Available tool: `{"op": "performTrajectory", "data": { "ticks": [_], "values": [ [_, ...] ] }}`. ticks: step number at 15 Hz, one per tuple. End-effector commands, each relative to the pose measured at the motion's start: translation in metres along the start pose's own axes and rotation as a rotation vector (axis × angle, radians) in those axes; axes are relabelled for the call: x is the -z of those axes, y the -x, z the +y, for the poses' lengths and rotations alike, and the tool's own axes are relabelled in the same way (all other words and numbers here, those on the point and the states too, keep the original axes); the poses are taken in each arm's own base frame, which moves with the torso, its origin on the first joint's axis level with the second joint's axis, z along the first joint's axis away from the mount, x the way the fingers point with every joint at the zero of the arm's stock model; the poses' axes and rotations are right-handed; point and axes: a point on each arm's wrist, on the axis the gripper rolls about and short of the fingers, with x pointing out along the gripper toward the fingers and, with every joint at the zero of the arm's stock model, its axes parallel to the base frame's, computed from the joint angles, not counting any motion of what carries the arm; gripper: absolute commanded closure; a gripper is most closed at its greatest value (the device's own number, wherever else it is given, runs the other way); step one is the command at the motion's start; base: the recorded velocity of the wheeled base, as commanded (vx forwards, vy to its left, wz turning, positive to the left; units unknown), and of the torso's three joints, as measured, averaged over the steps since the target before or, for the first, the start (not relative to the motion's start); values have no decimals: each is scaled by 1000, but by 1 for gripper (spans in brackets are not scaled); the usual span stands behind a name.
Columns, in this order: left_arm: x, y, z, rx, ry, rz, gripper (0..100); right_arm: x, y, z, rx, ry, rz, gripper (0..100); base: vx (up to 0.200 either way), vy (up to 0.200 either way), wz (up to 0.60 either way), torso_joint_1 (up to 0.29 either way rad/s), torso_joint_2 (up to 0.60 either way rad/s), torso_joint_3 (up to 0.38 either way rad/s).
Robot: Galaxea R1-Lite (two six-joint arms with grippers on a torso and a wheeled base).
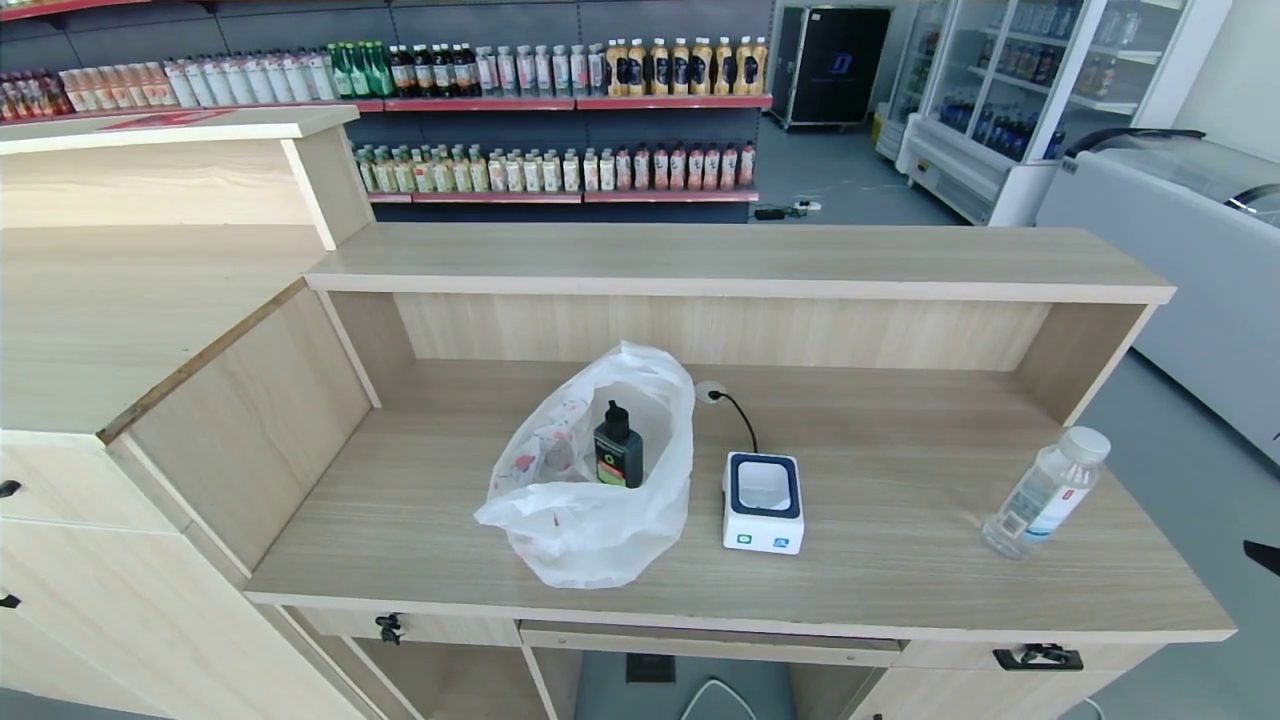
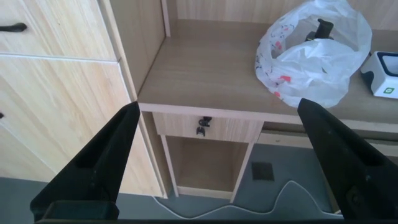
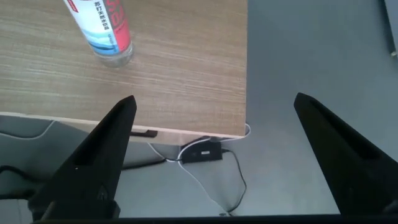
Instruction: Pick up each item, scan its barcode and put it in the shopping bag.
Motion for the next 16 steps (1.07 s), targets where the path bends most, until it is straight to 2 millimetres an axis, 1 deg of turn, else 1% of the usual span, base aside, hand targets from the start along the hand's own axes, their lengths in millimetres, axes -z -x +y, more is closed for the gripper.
{"op": "performTrajectory", "data": {
  "ticks": [1,3,5,7,12,16],
  "values": [
    [0,0,0,-1,1,0,0,14,-8,-5,-24,-20,5,0,0,0,0,0,0,0],
    [0,0,0,-2,1,0,0,18,-12,-8,-50,-19,-20,0,0,0,0,0,0,0],
    [0,0,0,-1,1,0,0,20,-21,-13,-113,-5,-73,0,0,0,0,0,0,0],
    [0,0,0,1,1,0,0,24,-33,-15,-151,10,-83,0,0,0,0,0,0,0],
    [0,0,0,-1,1,0,0,21,-67,-11,-241,35,-107,0,0,0,0,0,0,0],
    [0,0,0,1,1,0,0,20,-86,1,-346,41,-146,0,0,0,0,0,0,0]
  ]
}}
